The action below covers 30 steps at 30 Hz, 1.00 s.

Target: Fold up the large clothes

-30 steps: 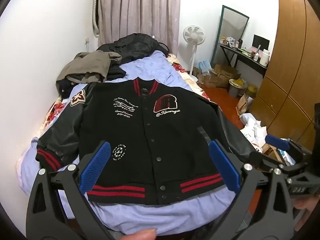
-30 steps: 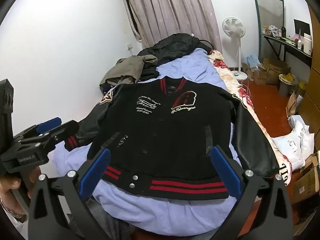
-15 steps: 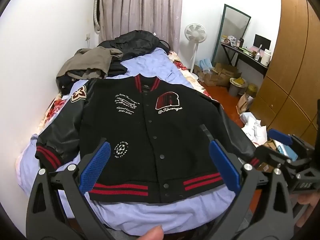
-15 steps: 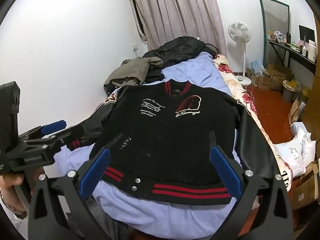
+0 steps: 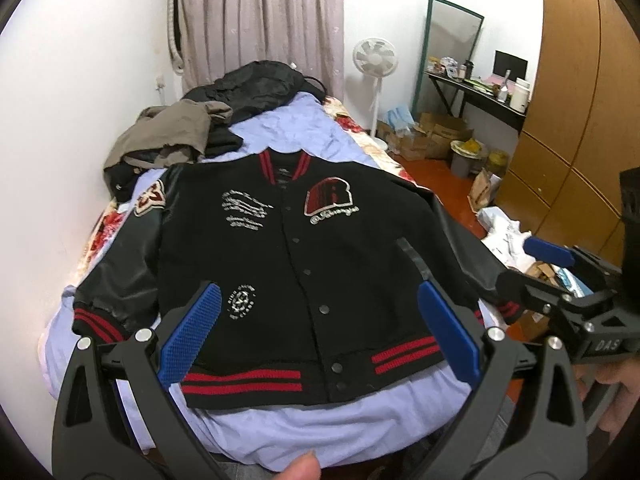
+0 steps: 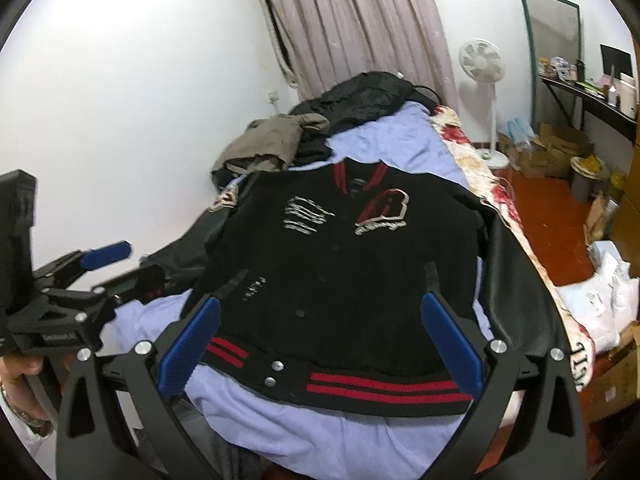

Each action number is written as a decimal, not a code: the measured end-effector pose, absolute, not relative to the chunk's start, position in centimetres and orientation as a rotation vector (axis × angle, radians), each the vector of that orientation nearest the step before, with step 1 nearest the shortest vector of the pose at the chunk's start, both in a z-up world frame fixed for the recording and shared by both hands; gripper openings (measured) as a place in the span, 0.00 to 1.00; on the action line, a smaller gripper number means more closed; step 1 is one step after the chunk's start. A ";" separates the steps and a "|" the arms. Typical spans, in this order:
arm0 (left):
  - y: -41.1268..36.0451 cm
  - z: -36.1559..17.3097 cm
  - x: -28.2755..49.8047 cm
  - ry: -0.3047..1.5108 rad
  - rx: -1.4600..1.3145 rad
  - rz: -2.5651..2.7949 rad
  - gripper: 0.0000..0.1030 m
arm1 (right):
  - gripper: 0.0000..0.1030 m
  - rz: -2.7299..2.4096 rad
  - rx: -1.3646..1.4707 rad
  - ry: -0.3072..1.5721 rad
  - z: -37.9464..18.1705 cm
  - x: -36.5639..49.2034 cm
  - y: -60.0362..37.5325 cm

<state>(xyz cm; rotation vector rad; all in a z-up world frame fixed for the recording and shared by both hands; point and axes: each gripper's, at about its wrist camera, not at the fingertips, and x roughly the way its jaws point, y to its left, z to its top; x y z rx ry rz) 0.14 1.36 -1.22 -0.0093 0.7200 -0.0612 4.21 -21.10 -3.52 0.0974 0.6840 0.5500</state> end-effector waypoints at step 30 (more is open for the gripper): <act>3.6 -1.4 -0.6 0.676 -0.031 -0.039 0.94 | 0.95 0.546 0.085 0.670 -4.1 3.7 -20.2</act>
